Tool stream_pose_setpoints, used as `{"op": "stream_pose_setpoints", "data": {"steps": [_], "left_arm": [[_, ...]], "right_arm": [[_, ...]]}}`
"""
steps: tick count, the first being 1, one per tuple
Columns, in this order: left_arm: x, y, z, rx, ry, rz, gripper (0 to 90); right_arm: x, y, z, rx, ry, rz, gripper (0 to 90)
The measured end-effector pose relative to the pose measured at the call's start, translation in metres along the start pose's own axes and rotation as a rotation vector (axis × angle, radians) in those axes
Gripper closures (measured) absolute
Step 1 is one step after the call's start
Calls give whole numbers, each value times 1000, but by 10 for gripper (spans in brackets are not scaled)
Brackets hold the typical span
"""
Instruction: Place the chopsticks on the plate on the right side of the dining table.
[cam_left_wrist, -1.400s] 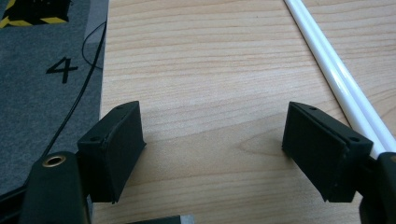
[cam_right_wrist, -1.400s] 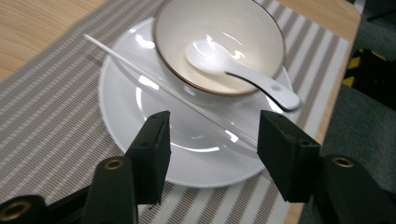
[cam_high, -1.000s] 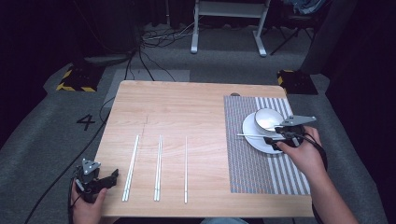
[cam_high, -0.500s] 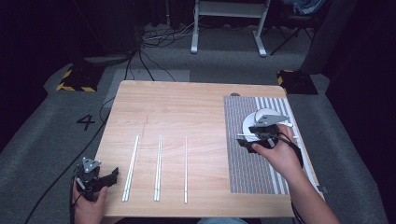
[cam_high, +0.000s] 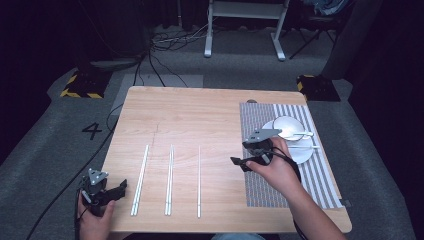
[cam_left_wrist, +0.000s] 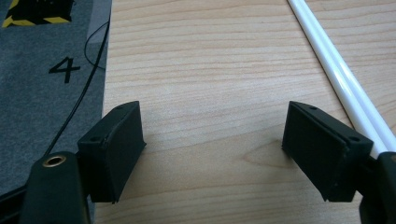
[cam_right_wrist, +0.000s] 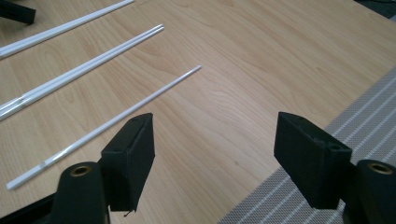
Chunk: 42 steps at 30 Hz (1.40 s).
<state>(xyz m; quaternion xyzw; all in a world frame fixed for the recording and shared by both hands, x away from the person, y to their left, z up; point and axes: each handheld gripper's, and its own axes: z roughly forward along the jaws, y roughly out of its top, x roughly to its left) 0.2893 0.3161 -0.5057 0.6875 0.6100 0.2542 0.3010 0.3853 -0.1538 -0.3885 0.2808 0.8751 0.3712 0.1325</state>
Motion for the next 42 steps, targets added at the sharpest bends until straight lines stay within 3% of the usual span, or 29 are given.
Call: {"op": "stream_pose_setpoints", "data": {"steps": [1,3,4,5,7,12,16,20,26,30,33,42], "left_arm": [[0,0,0,0,0,0,203],[0,0,0,0,0,0,203],[0,0,0,0,0,0,203],[0,0,0,0,-1,-1,203],[0,0,0,0,-1,0,203],[0,0,0,0,-1,0,202],[0,0,0,1,-1,-1,202],[0,0,0,0,-1,0,202],[0,0,0,0,-1,0,202],[0,0,0,0,-1,0,202],[0,0,0,1,-1,0,202],[0,0,0,0,-4,3,202]], "right_arm": [[9,1,7,10,16,-17,310],[13,1,11,16,28,-23,317],[21,0,20,24,65,-18,346],[21,0,20,24,65,-18,346],[32,-1,35,29,115,-7,383],[47,-1,54,42,154,-39,420],[54,-2,65,43,140,-65,393],[56,-3,72,79,114,-93,361],[59,-9,90,94,72,-52,310],[65,-10,98,102,72,-52,296],[78,-12,108,115,76,-67,274],[93,-17,119,147,92,-83,247]]}}
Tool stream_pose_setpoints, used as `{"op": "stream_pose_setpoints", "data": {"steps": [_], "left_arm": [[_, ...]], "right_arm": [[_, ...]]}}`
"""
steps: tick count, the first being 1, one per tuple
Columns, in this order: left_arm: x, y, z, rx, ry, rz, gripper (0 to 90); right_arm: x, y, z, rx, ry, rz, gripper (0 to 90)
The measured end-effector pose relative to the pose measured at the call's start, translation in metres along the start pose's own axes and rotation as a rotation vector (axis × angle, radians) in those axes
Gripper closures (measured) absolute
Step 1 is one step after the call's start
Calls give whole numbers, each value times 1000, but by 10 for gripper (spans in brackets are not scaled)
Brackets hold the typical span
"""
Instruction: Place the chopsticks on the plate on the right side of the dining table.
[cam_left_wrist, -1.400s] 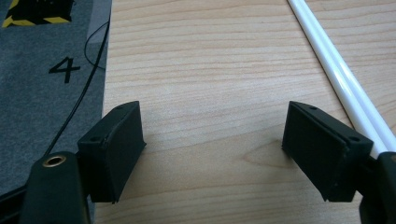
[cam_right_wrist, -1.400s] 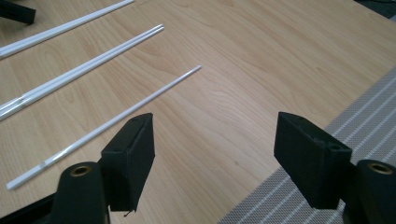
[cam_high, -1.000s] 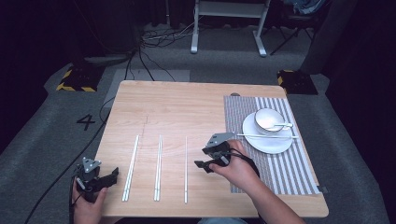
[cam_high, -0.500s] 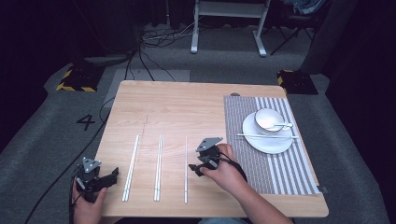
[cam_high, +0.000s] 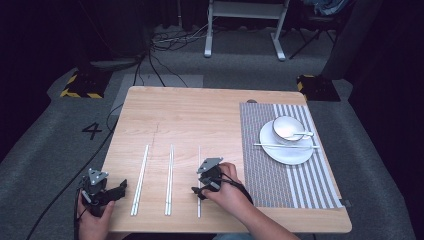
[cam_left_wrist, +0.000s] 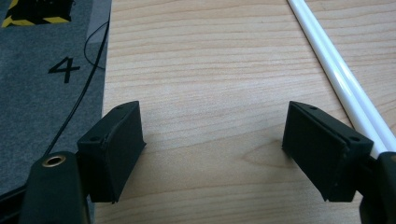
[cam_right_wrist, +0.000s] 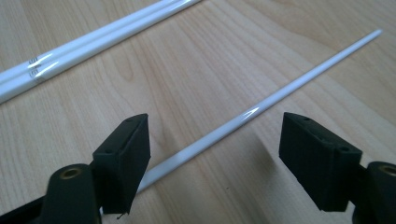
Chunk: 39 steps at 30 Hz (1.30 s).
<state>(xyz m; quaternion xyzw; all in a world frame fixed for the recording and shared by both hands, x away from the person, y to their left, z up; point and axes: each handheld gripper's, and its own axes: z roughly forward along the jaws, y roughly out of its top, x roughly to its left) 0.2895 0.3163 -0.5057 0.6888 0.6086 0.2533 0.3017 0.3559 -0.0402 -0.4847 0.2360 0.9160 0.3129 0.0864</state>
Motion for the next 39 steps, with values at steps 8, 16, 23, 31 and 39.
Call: {"op": "stream_pose_setpoints", "data": {"steps": [8,16,23,31,39], "left_arm": [[0,0,0,0,-2,1,202],[0,0,0,0,-1,0,202],[0,0,0,0,-1,1,202],[0,0,0,0,-1,1,202],[0,0,0,0,-1,1,202]], "right_arm": [[5,-3,3,18,5,-7,221],[3,-5,-1,52,-6,2,215],[-2,-10,-5,53,-13,18,211],[-8,-14,-9,78,-16,28,210],[-16,-16,-14,104,-20,37,209]]}}
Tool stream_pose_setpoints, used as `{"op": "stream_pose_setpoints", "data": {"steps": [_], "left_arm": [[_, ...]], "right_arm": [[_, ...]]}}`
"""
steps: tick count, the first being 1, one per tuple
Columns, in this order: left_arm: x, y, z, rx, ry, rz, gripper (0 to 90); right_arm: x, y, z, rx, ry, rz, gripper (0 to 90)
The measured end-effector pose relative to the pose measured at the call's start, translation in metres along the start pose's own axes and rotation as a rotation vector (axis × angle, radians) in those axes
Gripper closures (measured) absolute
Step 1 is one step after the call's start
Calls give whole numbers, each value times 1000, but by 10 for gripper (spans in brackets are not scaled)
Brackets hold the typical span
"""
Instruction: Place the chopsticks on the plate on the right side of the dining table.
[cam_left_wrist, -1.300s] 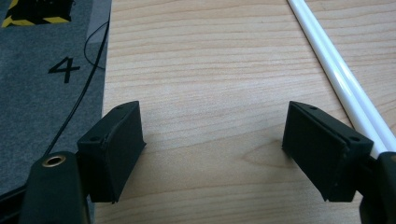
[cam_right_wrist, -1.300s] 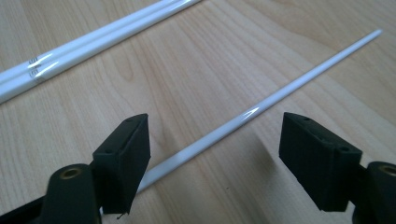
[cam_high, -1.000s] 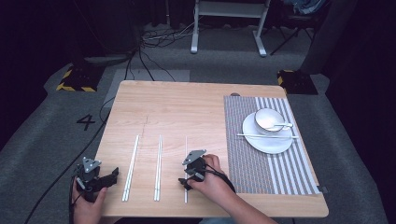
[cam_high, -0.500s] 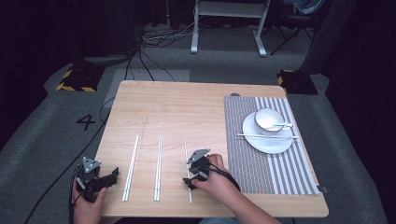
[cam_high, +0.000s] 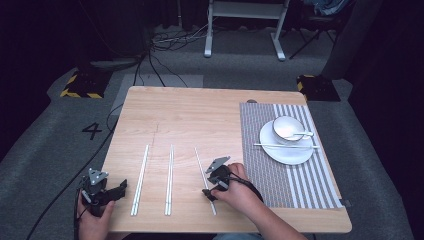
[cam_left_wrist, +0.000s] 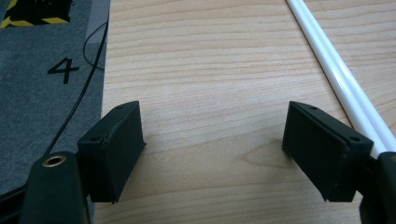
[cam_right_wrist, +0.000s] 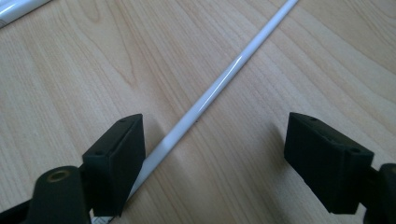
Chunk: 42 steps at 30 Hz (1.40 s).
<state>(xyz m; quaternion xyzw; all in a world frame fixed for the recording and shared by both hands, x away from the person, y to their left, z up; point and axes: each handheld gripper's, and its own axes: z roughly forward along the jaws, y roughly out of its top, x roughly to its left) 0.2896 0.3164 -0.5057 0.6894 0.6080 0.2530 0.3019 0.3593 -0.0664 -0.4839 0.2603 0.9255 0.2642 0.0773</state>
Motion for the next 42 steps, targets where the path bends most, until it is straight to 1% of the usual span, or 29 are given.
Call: {"op": "stream_pose_setpoints", "data": {"steps": [5,10,11,15,19,21,23,24,30,31,32,34,35,36,37,39,40,41,42], "left_arm": [[0,0,0,0,0,0,202],[0,0,0,0,0,0,202],[0,0,0,0,0,0,202],[0,0,0,0,0,0,202],[0,0,0,0,0,-1,202],[0,0,0,0,0,0,202],[0,0,0,0,0,0,203],[0,0,0,0,0,0,203],[0,0,0,0,0,0,203],[0,0,0,0,0,-1,203],[0,0,0,0,0,-1,203],[0,0,0,0,0,0,202],[0,0,0,0,0,-1,202],[0,0,0,0,0,0,202],[0,0,0,0,0,0,202],[0,0,0,0,0,0,202],[0,0,0,0,0,0,202],[0,0,0,0,0,0,202],[0,0,0,0,0,-1,202]], "right_arm": [[-4,-3,-2,-2,-4,6,208],[-15,-9,-6,4,-18,27,201],[-15,-9,-6,4,-18,27,201],[-23,-11,-7,9,-23,31,200],[-28,-11,-8,14,-22,37,196],[-32,-11,-7,14,-20,34,187],[-41,-9,-7,23,-23,38,180],[-43,-9,-6,26,-23,36,179],[-49,-6,-5,34,-22,38,178],[-48,-5,-5,40,-23,30,185],[-46,-3,-4,41,-10,10,198],[-44,0,-3,44,-6,8,216],[-40,4,-1,32,-9,15,269],[-40,4,-1,32,-9,15,269],[-39,6,-1,40,-7,11,297],[-37,11,-1,64,-12,16,358],[-37,13,-1,75,-17,18,372],[-36,15,-1,84,-21,31,383],[-35,21,0,114,-31,56,412]]}}
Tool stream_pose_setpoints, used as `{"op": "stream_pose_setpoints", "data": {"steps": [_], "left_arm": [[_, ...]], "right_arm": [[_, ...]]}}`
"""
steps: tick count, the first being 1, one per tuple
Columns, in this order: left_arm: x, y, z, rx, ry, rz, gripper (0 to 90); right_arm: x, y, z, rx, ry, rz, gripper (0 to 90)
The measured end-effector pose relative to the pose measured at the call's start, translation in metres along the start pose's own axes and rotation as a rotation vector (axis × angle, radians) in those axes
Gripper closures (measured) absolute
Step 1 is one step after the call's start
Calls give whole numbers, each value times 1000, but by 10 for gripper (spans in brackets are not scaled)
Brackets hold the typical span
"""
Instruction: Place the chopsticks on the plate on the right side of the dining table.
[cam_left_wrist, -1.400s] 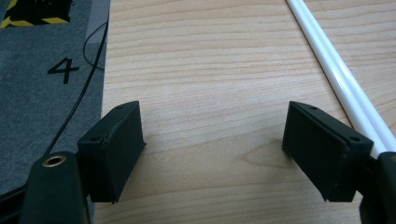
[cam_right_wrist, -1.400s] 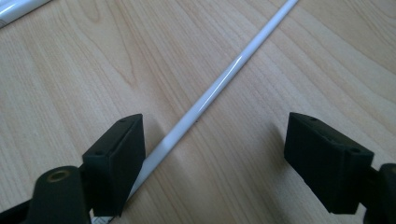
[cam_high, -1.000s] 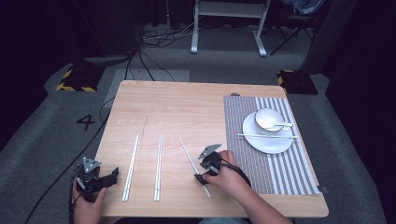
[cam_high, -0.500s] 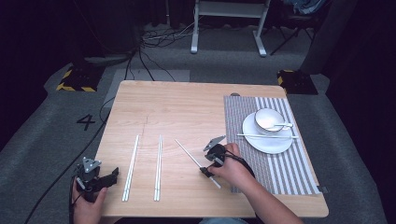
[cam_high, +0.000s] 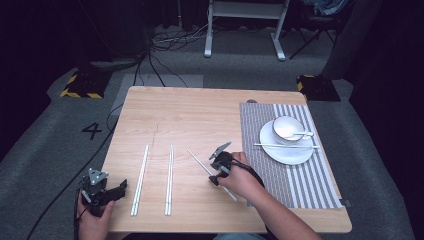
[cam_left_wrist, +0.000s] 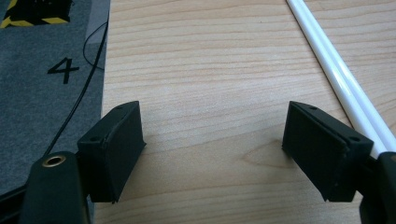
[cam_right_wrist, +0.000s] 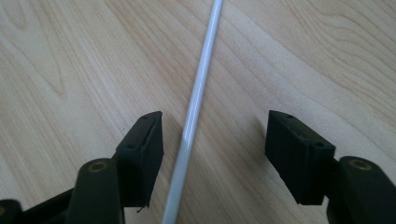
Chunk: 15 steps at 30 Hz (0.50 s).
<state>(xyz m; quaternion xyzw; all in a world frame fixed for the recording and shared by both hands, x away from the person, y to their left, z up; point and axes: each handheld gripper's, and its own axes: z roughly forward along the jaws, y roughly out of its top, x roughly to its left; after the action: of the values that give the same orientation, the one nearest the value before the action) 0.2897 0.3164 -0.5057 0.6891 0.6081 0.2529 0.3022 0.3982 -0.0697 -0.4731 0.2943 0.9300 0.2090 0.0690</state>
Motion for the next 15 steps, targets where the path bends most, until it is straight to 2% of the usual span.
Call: {"op": "stream_pose_setpoints", "data": {"steps": [3,8,10,11,12,13,15], "left_arm": [[0,0,0,1,0,1,202],[0,0,0,0,0,1,202],[0,0,0,-1,-3,1,202],[0,0,0,0,-3,0,201],[0,0,0,0,-3,0,201],[0,0,0,0,-3,0,201],[0,0,0,0,-3,0,202]], "right_arm": [[1,6,0,42,-11,15,448],[6,24,1,181,-19,29,553],[7,26,2,197,-21,35,562],[7,31,3,232,-22,38,564],[7,31,3,232,-22,38,564],[6,36,5,267,-21,39,566],[6,38,6,284,-24,44,567]]}}
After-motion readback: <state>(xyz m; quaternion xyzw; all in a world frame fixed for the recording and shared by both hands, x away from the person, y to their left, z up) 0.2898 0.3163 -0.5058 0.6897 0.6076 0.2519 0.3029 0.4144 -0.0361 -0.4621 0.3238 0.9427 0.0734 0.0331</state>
